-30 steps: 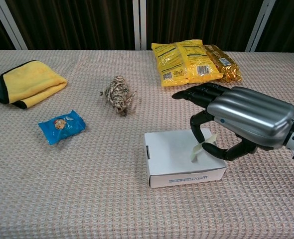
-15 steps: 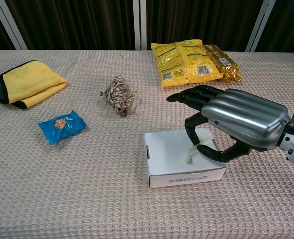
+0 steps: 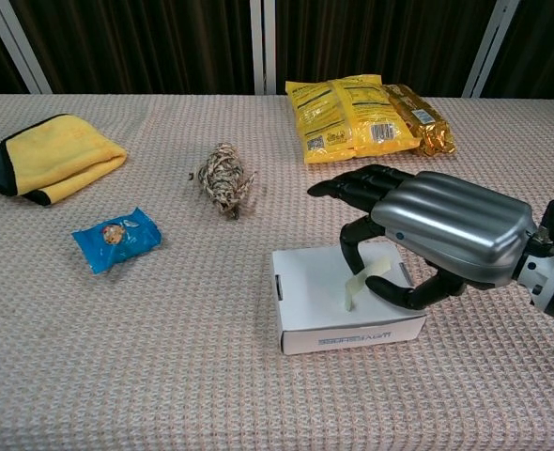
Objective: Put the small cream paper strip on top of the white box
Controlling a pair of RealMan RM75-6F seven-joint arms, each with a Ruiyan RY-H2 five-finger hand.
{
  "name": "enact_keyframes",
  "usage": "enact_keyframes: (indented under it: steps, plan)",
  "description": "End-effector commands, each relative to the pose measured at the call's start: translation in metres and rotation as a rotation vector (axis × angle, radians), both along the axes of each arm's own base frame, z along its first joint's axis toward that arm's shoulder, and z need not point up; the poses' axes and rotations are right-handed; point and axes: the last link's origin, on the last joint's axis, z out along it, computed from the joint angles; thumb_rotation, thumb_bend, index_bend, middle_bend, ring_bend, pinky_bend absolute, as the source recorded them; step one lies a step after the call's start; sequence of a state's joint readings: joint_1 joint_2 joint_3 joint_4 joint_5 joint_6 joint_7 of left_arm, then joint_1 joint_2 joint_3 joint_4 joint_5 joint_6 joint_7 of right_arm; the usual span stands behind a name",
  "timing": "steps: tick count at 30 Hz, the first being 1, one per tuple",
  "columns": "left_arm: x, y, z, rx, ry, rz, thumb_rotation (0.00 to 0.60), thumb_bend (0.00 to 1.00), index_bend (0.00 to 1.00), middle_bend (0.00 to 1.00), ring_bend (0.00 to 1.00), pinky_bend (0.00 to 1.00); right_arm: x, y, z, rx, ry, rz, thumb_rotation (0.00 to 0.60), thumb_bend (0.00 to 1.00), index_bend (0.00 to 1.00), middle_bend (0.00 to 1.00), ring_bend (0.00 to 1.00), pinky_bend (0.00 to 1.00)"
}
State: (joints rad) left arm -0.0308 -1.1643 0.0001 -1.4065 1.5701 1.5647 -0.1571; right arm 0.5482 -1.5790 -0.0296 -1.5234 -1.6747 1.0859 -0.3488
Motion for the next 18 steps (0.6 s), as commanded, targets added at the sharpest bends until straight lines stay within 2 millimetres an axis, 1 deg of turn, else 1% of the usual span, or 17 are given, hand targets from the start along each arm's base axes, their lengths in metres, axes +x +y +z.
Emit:
enact_keyframes:
  steps: [1,5,6,9,14,16,18]
  plan:
    - [0.0,0.0,0.0,-0.001,0.0,0.001,0.6,0.04,0.08,0.07,0.03,0.09,0.0,0.0,0.0,0.0,-0.001,-0.001,0.6,0.41,0.45,0.0,0.0,0.0]
    - [0.0,0.0,-0.001,-0.006,0.001,0.001,0.6,0.04,0.08,0.07,0.03,0.09,0.0,0.0,0.001,-0.001,-0.004,-0.001,0.6,0.39,0.37,0.0,0.0,0.0]
    - [0.0,0.0,-0.001,-0.006,0.001,0.001,0.6,0.04,0.08,0.07,0.03,0.09,0.0,0.0,0.002,-0.001,-0.005,-0.002,0.6,0.39,0.34,0.0,0.0,0.0]
    - [0.001,0.001,-0.001,-0.004,0.0,-0.002,0.6,0.04,0.08,0.07,0.03,0.09,0.0,0.0,0.003,-0.002,-0.012,-0.003,0.6,0.39,0.3,0.0,0.0,0.0]
    - [0.001,0.001,0.0,-0.003,0.002,-0.003,0.6,0.04,0.08,0.07,0.03,0.09,0.002,0.001,0.008,-0.005,-0.042,0.005,0.6,0.38,0.28,0.0,0.0,0.0]
    - [0.001,0.0,0.0,-0.004,0.003,-0.002,0.6,0.04,0.08,0.07,0.03,0.09,0.002,0.003,0.012,-0.006,-0.06,0.011,0.6,0.42,0.28,0.0,0.0,0.0]
    - [0.001,0.0,0.0,-0.006,0.003,-0.002,0.6,0.04,0.08,0.07,0.03,0.09,0.001,0.005,0.018,-0.009,-0.074,0.021,0.6,0.47,0.29,0.0,0.0,0.0]
